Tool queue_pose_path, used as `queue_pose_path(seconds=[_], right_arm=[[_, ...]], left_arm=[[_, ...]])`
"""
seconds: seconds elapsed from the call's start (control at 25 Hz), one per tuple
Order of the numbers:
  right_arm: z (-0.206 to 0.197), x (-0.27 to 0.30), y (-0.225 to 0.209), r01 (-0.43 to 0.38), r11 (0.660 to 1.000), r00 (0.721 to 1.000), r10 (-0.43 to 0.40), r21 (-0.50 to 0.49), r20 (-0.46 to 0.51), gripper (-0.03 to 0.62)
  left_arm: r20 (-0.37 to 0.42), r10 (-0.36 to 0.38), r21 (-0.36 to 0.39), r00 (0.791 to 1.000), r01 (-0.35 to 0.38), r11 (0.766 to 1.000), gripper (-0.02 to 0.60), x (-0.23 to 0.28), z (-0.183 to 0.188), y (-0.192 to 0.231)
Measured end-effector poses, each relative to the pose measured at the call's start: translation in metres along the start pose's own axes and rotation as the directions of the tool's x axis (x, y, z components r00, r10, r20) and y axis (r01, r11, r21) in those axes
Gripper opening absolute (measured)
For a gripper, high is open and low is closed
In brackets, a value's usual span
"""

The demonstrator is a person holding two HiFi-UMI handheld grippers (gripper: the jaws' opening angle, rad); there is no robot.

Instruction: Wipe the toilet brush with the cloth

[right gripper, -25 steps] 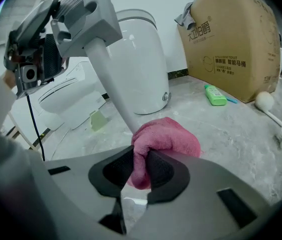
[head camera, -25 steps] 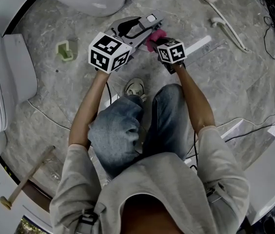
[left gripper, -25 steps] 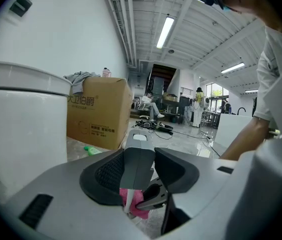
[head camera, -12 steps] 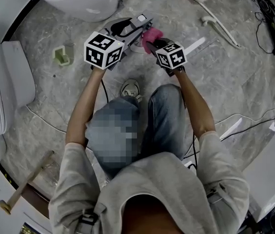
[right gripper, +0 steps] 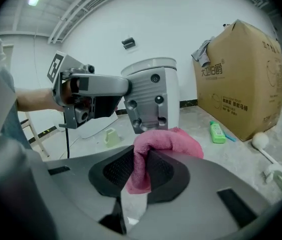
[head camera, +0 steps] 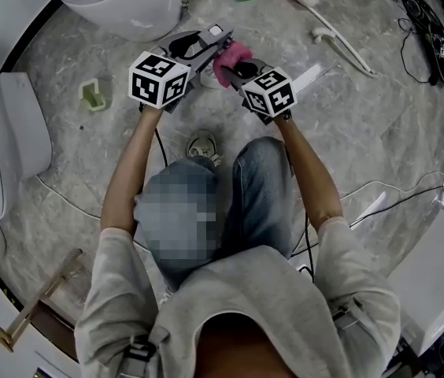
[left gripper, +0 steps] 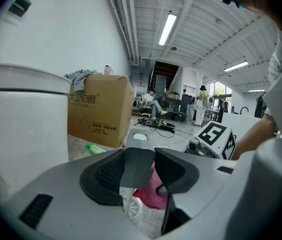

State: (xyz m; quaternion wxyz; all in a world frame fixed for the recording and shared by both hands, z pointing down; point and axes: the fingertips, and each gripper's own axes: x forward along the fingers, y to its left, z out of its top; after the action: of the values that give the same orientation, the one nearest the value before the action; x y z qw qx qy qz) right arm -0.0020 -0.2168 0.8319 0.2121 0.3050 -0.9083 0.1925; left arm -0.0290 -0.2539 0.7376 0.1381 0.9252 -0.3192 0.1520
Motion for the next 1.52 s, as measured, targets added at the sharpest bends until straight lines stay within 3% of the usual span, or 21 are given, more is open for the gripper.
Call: queue_pose_path(seconds=[0.52, 1.12, 1.52], right_arm=[[-0.007, 0.027, -0.008, -0.010, 0.999, 1.000, 0.010, 0.046, -0.006, 0.084], [-0.088, 0.073, -0.034, 0.022, 0.989, 0.978, 0.008, 0.147, -0.207, 0.084], [-0.100, 0.080, -0.035, 0.037, 0.984, 0.969, 0.007, 0.173, -0.247, 0.084]], left_arm=[[0.031, 0.004, -0.010, 1.000, -0.004, 1.000, 0.204, 0.000, 0.003, 0.002], [0.031, -0.028, 0.003, 0.999, 0.028, 1.000, 0.204, -0.001, 0.005, 0.001], [0.030, -0.036, 0.002, 0.999, 0.036, 0.999, 0.204, -0.002, 0.004, 0.001]])
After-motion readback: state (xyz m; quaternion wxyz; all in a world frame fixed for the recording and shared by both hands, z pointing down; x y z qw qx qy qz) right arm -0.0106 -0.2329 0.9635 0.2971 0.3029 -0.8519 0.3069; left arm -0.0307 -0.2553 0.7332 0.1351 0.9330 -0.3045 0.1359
